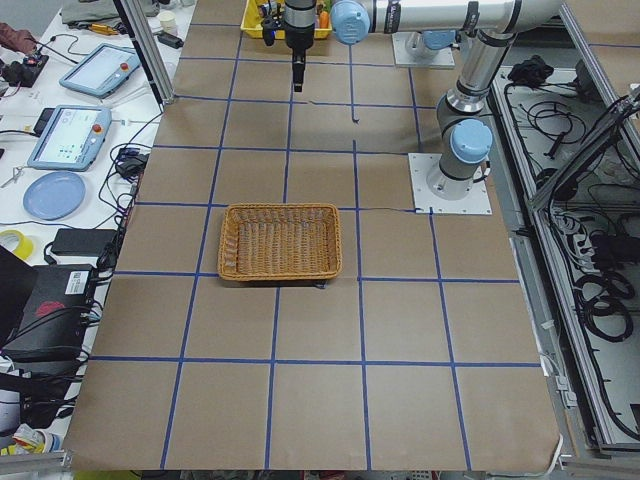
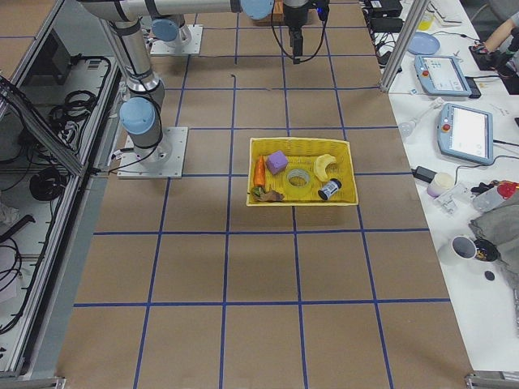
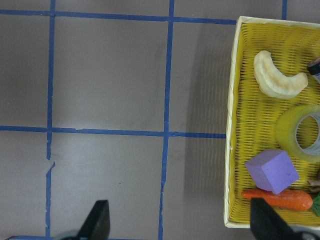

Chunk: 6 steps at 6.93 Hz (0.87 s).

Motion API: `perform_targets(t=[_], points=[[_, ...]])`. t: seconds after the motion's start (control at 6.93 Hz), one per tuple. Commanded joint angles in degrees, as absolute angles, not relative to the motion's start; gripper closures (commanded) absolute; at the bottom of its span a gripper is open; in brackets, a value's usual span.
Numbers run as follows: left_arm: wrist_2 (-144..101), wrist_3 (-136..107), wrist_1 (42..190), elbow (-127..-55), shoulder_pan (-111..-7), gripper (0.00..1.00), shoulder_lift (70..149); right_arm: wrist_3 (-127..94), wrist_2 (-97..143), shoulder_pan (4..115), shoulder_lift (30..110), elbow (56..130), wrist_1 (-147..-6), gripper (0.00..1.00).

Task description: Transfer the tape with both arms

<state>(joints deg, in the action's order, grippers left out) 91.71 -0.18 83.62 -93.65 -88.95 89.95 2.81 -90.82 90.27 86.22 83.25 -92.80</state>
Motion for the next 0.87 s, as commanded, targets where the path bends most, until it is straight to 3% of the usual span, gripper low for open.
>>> perform_targets(t=[0.0, 0.72], points=[[91.76, -0.18, 83.58, -93.69, -89.03, 0.00, 90.09, 2.81, -90.70, 90.26, 86.22, 83.67, -92.99, 0.00], [91.76, -0.18, 83.58, -93.69, -89.12, 0.00, 90.09, 2.81, -90.53, 90.26, 86.22, 83.67, -92.72, 0.00]])
